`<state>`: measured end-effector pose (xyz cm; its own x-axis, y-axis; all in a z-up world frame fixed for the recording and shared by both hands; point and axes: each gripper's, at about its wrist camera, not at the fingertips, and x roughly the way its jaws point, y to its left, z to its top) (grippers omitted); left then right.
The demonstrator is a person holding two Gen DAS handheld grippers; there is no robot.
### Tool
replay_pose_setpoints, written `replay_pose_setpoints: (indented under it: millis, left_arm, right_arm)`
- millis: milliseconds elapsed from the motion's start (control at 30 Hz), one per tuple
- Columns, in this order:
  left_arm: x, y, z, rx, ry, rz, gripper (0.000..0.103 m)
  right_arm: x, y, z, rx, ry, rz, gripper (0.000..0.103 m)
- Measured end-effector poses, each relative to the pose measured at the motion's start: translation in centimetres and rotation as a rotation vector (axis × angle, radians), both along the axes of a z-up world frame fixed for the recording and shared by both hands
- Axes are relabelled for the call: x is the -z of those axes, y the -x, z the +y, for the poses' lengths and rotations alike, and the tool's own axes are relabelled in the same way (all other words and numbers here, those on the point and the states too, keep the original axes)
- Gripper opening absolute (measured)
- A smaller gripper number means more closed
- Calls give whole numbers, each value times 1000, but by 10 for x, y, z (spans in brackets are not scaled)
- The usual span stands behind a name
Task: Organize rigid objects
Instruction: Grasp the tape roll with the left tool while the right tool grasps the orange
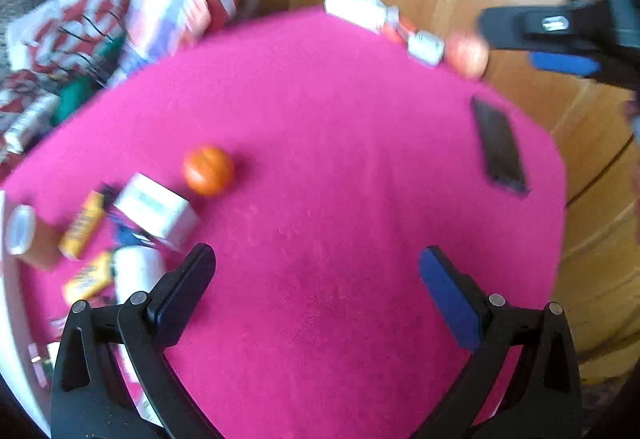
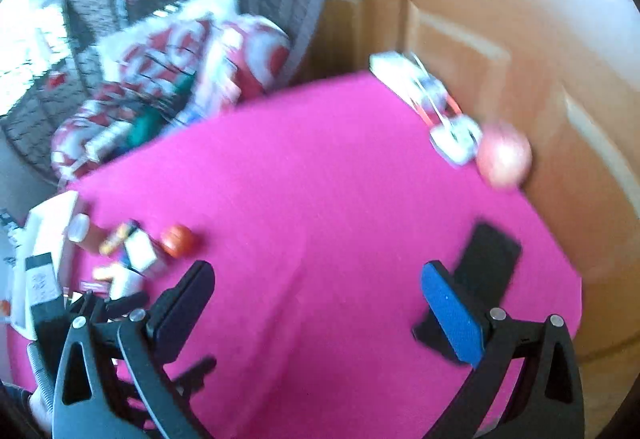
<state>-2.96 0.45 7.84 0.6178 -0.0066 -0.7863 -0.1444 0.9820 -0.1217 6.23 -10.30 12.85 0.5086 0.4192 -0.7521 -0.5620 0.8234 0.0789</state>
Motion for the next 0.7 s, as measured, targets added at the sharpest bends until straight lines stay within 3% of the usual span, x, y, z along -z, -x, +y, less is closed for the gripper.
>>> replay_pose_setpoints:
  millis: [133, 267, 400, 533, 700]
  left_arm:
    - [-46, 38, 26, -141, 32, -77, 103]
    - [-60, 74, 71, -359, 62, -48, 103]
    - [-65, 111, 120, -578, 34, -8, 103]
    - [-62, 120, 154, -618, -38, 69, 103]
    - [-45, 97, 179, -593, -5, 134, 103]
  right_arm:
    - [-32, 8, 13, -83, -71, -93, 103]
    - [-52, 9, 38, -173, -117, -164, 103]
    - [-56, 7, 56, -240, -163, -168, 103]
    - [-47, 4, 74, -282, -181, -129, 103]
    - [-34, -3, 87, -301, -143, -79, 103]
